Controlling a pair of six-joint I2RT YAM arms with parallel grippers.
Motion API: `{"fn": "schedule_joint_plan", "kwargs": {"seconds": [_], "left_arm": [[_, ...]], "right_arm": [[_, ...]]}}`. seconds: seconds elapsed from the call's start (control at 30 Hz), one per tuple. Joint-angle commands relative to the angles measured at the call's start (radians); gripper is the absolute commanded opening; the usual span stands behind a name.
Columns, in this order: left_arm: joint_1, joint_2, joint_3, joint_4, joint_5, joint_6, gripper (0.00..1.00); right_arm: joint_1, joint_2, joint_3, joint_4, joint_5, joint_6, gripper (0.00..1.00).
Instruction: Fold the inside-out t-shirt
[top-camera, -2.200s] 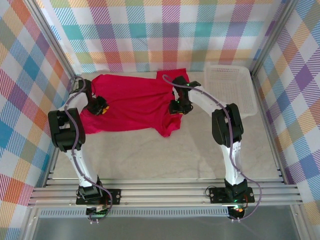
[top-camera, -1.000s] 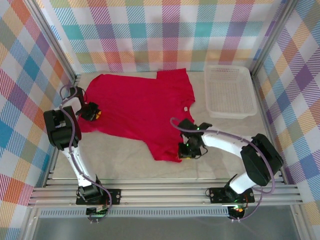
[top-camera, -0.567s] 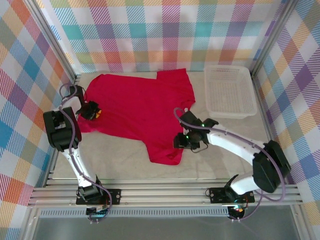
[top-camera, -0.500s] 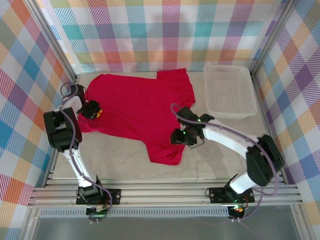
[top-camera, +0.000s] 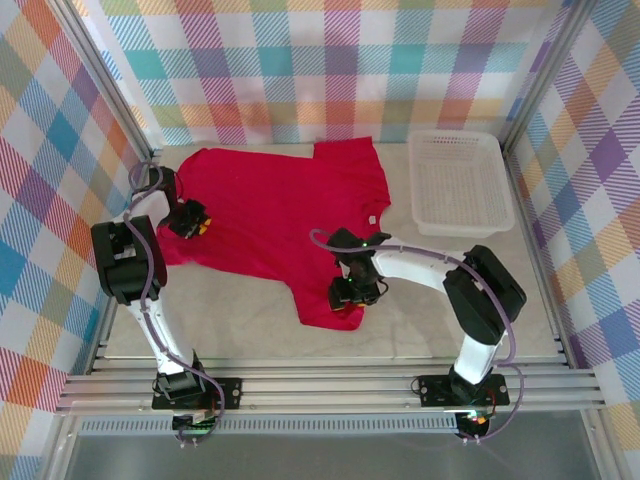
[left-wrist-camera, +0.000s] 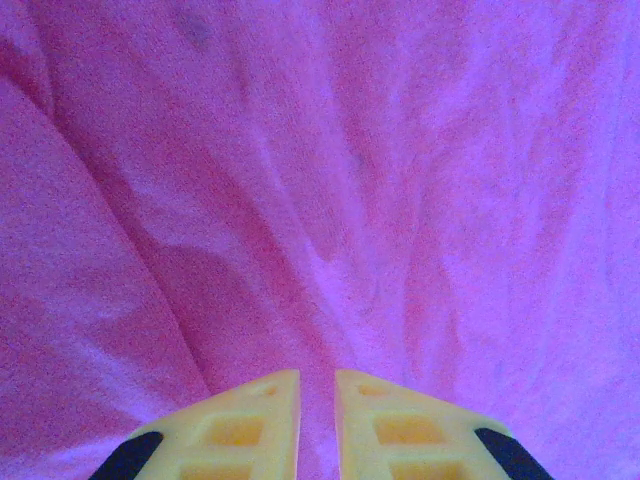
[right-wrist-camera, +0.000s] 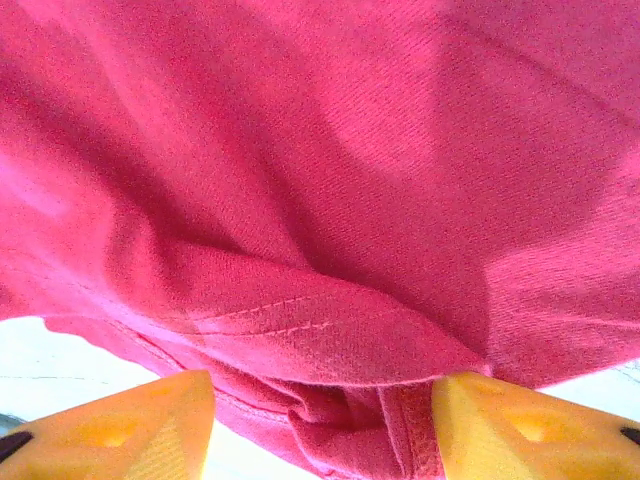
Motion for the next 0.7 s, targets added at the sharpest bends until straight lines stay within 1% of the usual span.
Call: {"fn": "schedule_joint_plan", "kwargs": {"seconds": [0.0,0.07,0.1,0.23,0.27,0.3,0.37,0.47,0.57,0.67], "left_arm": [[0.002,-0.035,-0.005,-0.023,-0.008,0.021,0.12],[0.002,-0.035,-0.001,-0.027,-0.008,0.022,0.12],[0.003,-0.034,0.000,-0.029,-0.008,0.024,0.12],[0.002,-0.040,0.003,-0.036,-0.013,0.028,0.12],[0.002,-0.041,0.004,-0.038,-0.014,0.028,0.12],[0.002,-0.042,0.005,-0.038,-0.015,0.028,0.12],[0.002,-0.042,0.010,-0.041,-0.013,0.028,0.12],[0.002,-0.041,0.015,-0.043,-0.015,0.026,0.12],[-0.001,-0.038,0.019,-0.044,-0.020,0.024,0.12],[-0.001,-0.019,0.032,-0.051,-0.028,0.031,0.12]], "right_arm": [[0.012,0.023,0.009,-0.022,0.007,-0.026,0.54],[0.016,0.031,0.016,-0.024,0.018,-0.025,0.50],[0.018,0.034,0.020,-0.027,0.024,-0.025,0.46],[0.028,0.037,0.047,-0.059,0.060,-0.017,0.12],[0.034,0.032,0.058,-0.074,0.068,-0.017,0.06],[0.046,0.027,0.071,-0.091,0.080,-0.017,0.02],[0.070,0.009,0.094,-0.129,0.098,-0.020,0.00],[0.118,-0.027,0.108,-0.164,0.114,-0.016,0.00],[0.181,-0.064,0.089,-0.154,0.106,-0.020,0.00],[0.237,-0.082,0.033,-0.119,0.085,-0.039,0.00]]}}
